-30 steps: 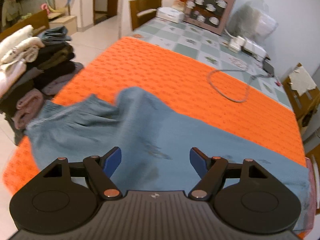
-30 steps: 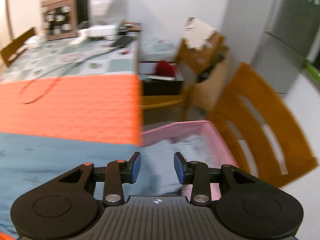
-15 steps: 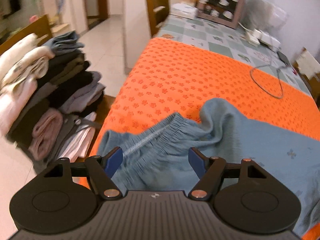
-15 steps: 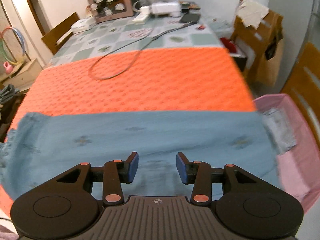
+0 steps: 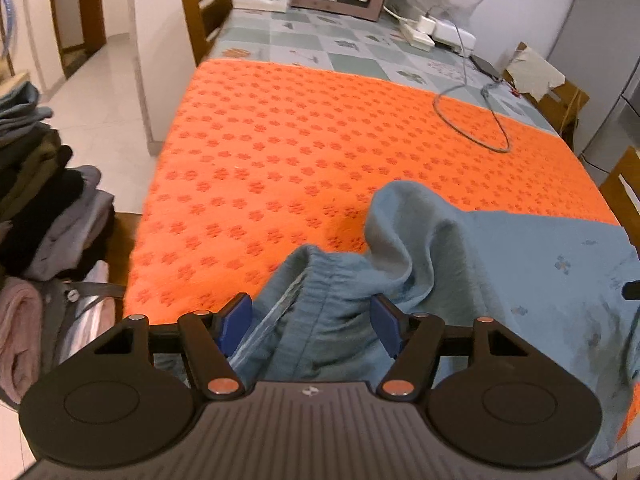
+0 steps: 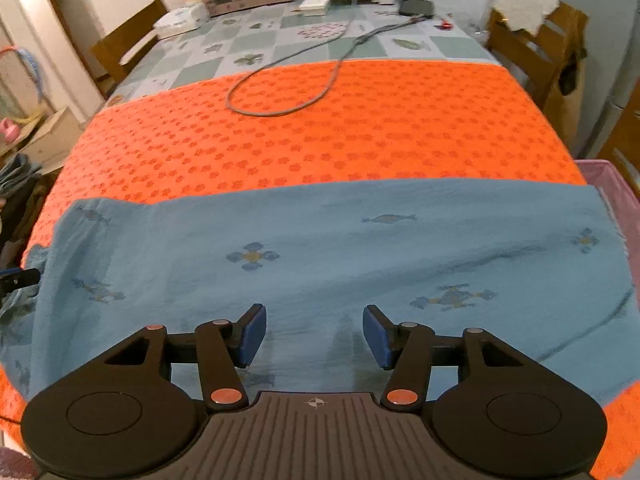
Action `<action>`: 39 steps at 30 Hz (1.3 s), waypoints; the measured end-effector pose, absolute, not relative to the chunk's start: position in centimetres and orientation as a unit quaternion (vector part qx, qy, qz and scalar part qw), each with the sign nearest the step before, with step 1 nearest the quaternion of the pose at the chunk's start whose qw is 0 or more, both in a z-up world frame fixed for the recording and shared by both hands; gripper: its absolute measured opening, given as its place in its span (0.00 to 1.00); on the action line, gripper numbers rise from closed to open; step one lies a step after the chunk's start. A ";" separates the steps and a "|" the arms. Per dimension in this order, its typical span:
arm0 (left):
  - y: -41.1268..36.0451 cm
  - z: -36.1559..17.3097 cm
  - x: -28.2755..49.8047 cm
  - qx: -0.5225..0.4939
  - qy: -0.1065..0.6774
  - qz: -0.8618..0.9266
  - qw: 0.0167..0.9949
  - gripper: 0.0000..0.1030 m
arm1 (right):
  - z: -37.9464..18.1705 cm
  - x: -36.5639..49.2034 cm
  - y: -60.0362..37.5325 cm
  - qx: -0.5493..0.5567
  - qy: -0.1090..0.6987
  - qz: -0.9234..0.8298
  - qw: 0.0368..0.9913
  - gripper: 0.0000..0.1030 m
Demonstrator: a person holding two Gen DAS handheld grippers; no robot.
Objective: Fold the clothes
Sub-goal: 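Grasp the waistband with the left gripper and spread the pants flat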
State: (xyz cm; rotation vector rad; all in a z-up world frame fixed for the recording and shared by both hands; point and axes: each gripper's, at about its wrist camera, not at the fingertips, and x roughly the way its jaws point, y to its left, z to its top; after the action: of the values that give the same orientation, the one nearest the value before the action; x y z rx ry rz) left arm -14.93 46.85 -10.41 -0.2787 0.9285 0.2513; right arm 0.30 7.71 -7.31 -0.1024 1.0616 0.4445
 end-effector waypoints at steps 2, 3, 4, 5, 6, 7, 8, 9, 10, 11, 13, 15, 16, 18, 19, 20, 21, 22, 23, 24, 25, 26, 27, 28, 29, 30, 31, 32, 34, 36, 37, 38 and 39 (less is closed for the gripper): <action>46.7 -10.7 -14.3 -0.130 0.445 0.114 0.879 0.48 | -7.1 0.0 6.9 -0.042 0.502 0.194 0.842 0.55; 46.7 -10.9 -14.0 -0.128 0.444 0.115 0.879 0.33 | -7.0 -0.1 6.6 -0.040 0.502 0.187 0.844 0.55; 46.7 -10.9 -13.9 -0.130 0.443 0.117 0.879 0.27 | -6.9 -0.2 6.2 -0.040 0.502 0.180 0.845 0.55; 46.7 -10.9 -13.7 -0.132 0.441 0.119 0.880 0.20 | -6.9 -0.3 6.0 -0.040 0.502 0.174 0.846 0.55; 46.8 -10.6 -13.8 -0.134 0.436 0.120 0.882 0.20 | -6.8 -0.4 5.7 -0.040 0.502 0.169 0.847 0.55; 46.8 -10.3 -14.0 -0.136 0.430 0.120 0.884 0.20 | -6.8 -0.4 5.5 -0.040 0.502 0.165 0.848 0.55; 46.9 -10.1 -14.1 -0.138 0.425 0.121 0.886 0.20 | -6.8 -0.5 5.3 -0.039 0.501 0.162 0.849 0.55; 47.0 -9.6 -14.5 -0.144 0.419 0.123 0.888 0.19 | -6.7 -0.5 5.3 -0.039 0.501 0.160 0.850 0.55; 47.1 -9.0 -14.9 -0.150 0.413 0.124 0.890 0.19 | -6.7 -0.5 5.2 -0.040 0.500 0.159 0.851 0.55; 47.2 -8.5 -15.4 -0.157 0.407 0.121 0.892 0.19 | -6.6 -0.4 5.2 -0.040 0.498 0.158 0.851 0.55; 47.4 -7.0 -16.8 -0.171 0.392 0.110 0.897 0.19 | -6.6 -0.3 5.2 -0.042 0.497 0.158 0.852 0.55; 47.7 -5.5 -18.5 -0.190 0.374 0.090 0.903 0.19 | -6.5 -0.2 5.3 -0.044 0.495 0.160 0.853 0.55; 47.7 -4.8 -19.4 -0.197 0.370 0.080 0.905 0.19 | -6.4 -0.1 5.3 -0.044 0.494 0.162 0.853 0.55; 47.5 -3.6 -21.2 -0.208 0.361 0.059 0.907 0.19 | -6.2 0.3 5.5 -0.045 0.493 0.169 0.852 0.55; 47.3 -3.1 -22.1 -0.209 0.362 0.051 0.907 0.19 | -6.1 0.5 5.6 -0.046 0.492 0.172 0.852 0.55; 46.9 -2.8 -22.8 -0.211 0.362 0.045 0.907 0.19 | -6.0 0.7 5.8 -0.048 0.492 0.176 0.852 0.55; 46.3 -2.5 -24.0 -0.216 0.365 0.035 0.905 0.19 | -5.9 1.0 6.0 -0.049 0.492 0.181 0.850 0.55; 45.9 -2.5 -24.8 -0.220 0.369 0.026 0.903 0.19 | -5.7 1.4 6.3 -0.051 0.492 0.187 0.849 0.55; 45.3 -2.7 -25.7 -0.220 0.376 0.021 0.900 0.19 | -5.6 1.7 6.5 -0.052 0.492 0.193 0.848 0.55; 44.7 -2.9 -26.5 -0.219 0.383 0.016 0.897 0.19 | -5.6 2.1 6.8 -0.053 0.492 0.199 0.846 0.55; 44.1 -3.2 -27.4 -0.218 0.391 0.011 0.894 0.19 | -5.5 2.4 7.0 -0.052 0.493 0.205 0.844 0.55; 43.6 -3.6 -28.2 -0.219 0.399 0.010 0.890 0.19 | -5.5 2.8 7.2 -0.050 0.495 0.210 0.842 0.55; 43.1 -4.0 -29.0 -0.220 0.407 0.010 0.886 0.19 | -5.6 3.2 7.4 -0.046 0.498 0.214 0.839 0.55; 42.4 -4.6 -29.7 -0.217 0.417 0.010 0.883 0.19 | -5.6 3.5 7.6 -0.041 0.501 0.217 0.837 0.55; 41.9 -5.0 -30.3 -0.212 0.424 0.011 0.881 0.19 | -5.7 3.8 7.8 -0.036 0.505 0.219 0.834 0.55; 41.4 -5.5 -30.9 -0.209 0.431 0.013 0.878 0.19 | -5.9 4.2 7.8 -0.025 0.511 0.219 0.831 0.55; 41.1 -6.0 -31.5 -0.210 0.438 0.016 0.874 0.19 | -6.2 4.5 7.9 -0.013 0.518 0.219 0.827 0.55; 40.8 -6.5 -31.9 -0.214 0.442 0.020 0.871 0.19 | -6.4 4.8 8.0 -0.001 0.524 0.218 0.823 0.55; 40.5 -7.2 -32.5 -0.221 0.449 0.030 0.865 0.19 | -7.0 5.4 8.0 0.023 0.538 0.212 0.815 0.55; 40.3 -7.7 -33.1 -0.226 0.453 0.040 0.861 0.19 | -7.8 6.0 7.9 0.045 0.553 0.198 0.808 0.55; 40.2 -7.8 -33.4 -0.228 0.453 0.042 0.861 0.19 | -8.2 6.3 7.9 0.053 0.560 0.187 0.806 0.55; 40.1 -7.9 -33.6 -0.229 0.453 0.045 0.860 0.19 | -8.7 6.6 7.8 0.062 0.566 0.176 0.803 0.55; 40.1 -7.9 -33.7 -0.229 0.452 0.046 0.861 0.19 | -9.1 6.9 7.6 0.069 0.572 0.165 0.800 0.55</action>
State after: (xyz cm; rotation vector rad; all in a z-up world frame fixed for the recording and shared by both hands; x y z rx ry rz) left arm -33.66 40.09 -7.89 -0.4795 0.9493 0.0958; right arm 6.93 7.60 -9.13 0.1484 1.2273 0.3534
